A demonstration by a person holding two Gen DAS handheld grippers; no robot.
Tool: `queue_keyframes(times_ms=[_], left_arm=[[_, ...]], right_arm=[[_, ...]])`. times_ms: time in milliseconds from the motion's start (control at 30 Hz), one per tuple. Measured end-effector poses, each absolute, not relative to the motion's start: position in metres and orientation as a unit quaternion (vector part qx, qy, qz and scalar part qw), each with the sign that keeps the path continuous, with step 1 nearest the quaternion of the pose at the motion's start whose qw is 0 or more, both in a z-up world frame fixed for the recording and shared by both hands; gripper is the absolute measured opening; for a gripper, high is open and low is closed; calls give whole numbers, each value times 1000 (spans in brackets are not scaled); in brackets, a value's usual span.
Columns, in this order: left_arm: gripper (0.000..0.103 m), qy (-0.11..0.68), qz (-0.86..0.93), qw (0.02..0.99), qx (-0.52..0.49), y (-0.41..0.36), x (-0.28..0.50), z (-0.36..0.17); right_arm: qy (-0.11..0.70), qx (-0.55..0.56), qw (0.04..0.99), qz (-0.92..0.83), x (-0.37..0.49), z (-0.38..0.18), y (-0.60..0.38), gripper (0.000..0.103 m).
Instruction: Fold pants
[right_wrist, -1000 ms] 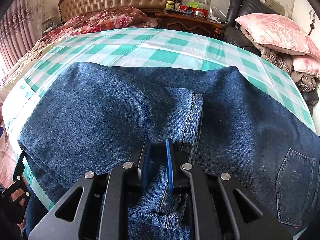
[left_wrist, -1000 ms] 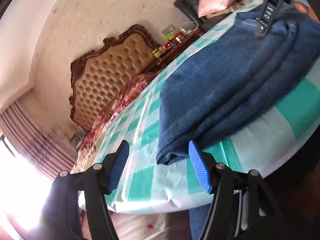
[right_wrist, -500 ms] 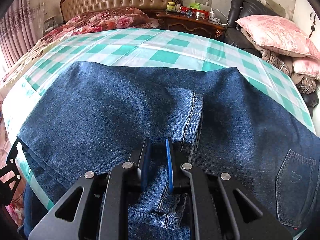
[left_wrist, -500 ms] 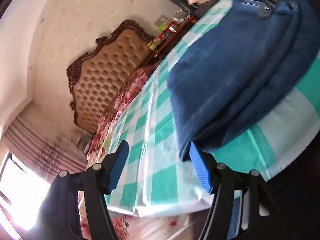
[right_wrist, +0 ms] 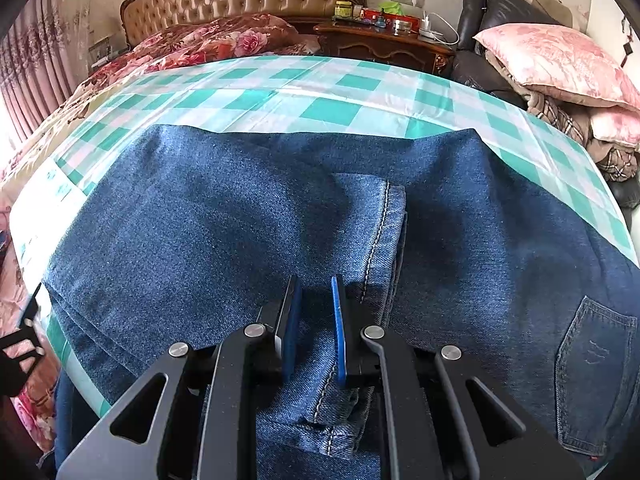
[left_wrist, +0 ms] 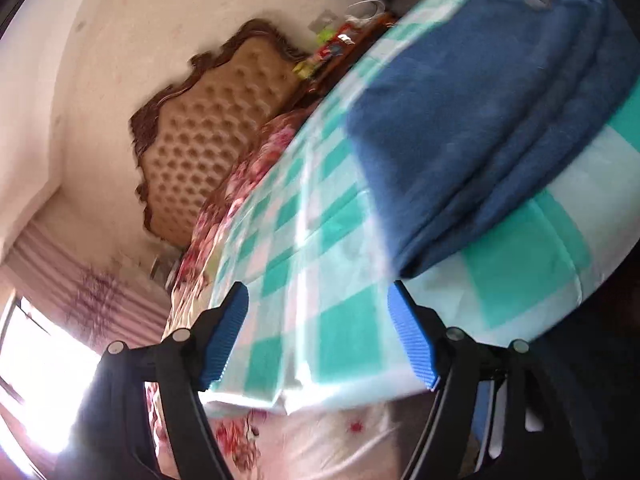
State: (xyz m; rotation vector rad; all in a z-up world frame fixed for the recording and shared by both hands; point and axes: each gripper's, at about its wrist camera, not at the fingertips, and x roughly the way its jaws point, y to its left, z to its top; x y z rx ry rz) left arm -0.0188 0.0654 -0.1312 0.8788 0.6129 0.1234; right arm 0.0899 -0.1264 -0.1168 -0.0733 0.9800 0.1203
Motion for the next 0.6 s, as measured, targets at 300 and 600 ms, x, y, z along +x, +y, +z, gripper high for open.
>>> queue_keyframes(times_ms=[300,600], left_arm=[[32,375,-190,900,116,42,56,-86],[40,374,-207,891,149,15,109,-77]], right_arm=[[473,-23,879,59,91,-117,-127,10],[470,-1,880,68,90,-117,-132,10]])
